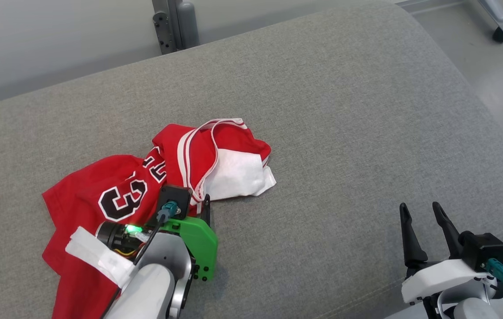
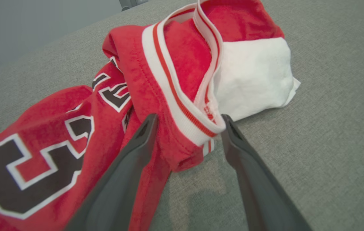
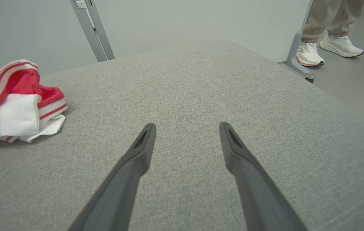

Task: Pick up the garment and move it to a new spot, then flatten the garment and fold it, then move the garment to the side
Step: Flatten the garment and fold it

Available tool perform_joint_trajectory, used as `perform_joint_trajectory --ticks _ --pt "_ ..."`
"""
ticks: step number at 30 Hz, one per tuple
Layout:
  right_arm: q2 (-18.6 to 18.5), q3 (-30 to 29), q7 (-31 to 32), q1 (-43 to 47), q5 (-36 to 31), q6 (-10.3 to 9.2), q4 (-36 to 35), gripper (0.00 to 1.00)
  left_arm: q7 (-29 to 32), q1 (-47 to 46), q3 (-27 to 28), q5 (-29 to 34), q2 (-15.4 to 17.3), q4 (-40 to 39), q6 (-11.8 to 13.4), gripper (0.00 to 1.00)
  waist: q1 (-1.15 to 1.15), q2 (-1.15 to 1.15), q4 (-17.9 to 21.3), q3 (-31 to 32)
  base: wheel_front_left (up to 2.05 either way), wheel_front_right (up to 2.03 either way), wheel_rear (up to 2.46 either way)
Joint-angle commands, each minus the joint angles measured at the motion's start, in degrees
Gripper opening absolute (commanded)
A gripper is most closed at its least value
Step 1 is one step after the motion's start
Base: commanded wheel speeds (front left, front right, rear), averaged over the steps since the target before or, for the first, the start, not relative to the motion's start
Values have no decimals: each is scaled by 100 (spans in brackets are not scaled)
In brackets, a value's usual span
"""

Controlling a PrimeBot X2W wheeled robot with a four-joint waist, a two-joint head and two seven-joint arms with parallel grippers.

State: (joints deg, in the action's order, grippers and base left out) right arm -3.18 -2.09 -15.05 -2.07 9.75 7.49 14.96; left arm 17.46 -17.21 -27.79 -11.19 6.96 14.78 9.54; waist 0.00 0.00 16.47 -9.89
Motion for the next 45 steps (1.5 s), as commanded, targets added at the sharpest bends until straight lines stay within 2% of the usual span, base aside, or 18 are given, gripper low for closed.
perform_joint_trajectory --ticks 1,8,13,18,23,28,31,38,45 --pt "0 -6 -20 -39 24 0 15 100 -67 -136 -13 -39 -4 22 -63 0 0 0 21 15 0 0 0" --pt "8 -57 -20 46 14 0 31 100 -83 -419 46 -280 -30 -406 -282 0 0 0 23 91 0 0 0" --pt "16 -32 -20 81 35 0 50 100 180 -783 122 -232 170 -862 -338 0 0 0 15 150 0 0 0" --pt "22 33 -20 14 59 0 65 100 638 -1326 230 -293 448 -958 -556 0 0 0 54 109 0 0 0" --pt "23 91 -20 -84 118 0 72 100 993 -2049 381 -413 581 -516 -759 0 0 0 181 -50 0 0 0" --pt "25 262 -20 -241 258 0 114 100 1174 -2934 75 79 986 393 -1178 0 0 0 417 -313 0 0 0" --pt "25 312 -20 -289 338 0 138 100 1149 -3348 -59 275 1095 1037 -1310 0 0 0 563 -472 0 0 0" --pt "25 195 -20 -164 361 0 172 100 674 -3697 -29 136 723 1882 -1190 0 0 0 613 -611 0 0 0" --pt "25 115 -20 -194 253 0 157 100 328 -3672 -251 38 266 2058 -1316 0 0 0 451 -480 0 0 0"
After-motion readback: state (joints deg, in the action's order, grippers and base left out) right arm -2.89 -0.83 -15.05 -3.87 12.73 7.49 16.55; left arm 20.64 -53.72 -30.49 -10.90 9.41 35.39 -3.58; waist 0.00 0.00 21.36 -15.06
